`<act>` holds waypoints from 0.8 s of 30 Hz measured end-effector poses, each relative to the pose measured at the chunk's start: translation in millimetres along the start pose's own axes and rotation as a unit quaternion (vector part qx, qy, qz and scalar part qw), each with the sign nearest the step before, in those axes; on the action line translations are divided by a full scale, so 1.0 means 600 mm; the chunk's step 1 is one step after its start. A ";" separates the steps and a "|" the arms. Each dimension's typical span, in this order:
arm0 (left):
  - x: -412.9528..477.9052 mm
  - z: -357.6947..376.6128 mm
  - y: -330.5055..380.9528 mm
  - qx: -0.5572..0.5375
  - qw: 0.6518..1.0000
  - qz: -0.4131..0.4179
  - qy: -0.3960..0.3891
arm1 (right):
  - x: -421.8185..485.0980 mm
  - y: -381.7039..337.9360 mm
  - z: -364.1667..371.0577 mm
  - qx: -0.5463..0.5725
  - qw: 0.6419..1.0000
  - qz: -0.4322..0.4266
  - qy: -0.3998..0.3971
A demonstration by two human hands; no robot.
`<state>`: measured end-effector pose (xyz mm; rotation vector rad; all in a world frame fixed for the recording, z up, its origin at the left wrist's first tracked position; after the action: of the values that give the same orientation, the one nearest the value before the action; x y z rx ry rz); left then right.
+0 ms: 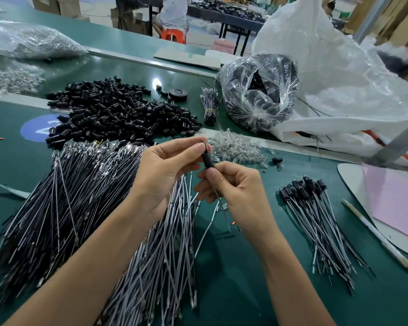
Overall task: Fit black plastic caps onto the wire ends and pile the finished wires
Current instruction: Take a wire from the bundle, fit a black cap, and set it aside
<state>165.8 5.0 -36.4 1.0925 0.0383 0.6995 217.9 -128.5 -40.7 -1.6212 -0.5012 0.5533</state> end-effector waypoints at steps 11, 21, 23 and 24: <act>0.003 -0.002 0.003 -0.008 1.000 0.003 0.002 | 0.002 0.003 -0.002 -0.021 0.999 -0.017 0.028; -0.001 -0.001 0.001 -0.017 1.000 -0.002 -0.009 | 0.002 0.004 -0.005 -0.030 0.999 -0.015 0.041; -0.001 -0.001 0.002 -0.015 1.000 0.000 -0.013 | 0.003 0.004 -0.006 -0.032 0.998 -0.016 0.042; -0.002 -0.001 0.003 -0.014 1.000 0.002 -0.014 | 0.003 0.004 -0.007 -0.033 0.998 -0.018 0.043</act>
<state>163.8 5.2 -35.5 1.0751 0.0014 0.6859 222.0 -130.8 -43.0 -1.6884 -0.4884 0.4427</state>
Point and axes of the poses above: each hand's wrist, its own x-axis towards the middle knuckle, its own z-axis out of the palm, y = z × x, the point moved 1 cm from there along x, towards the middle knuckle, and after that the axes turned 15 degrees about z, right-handed, at the moved point
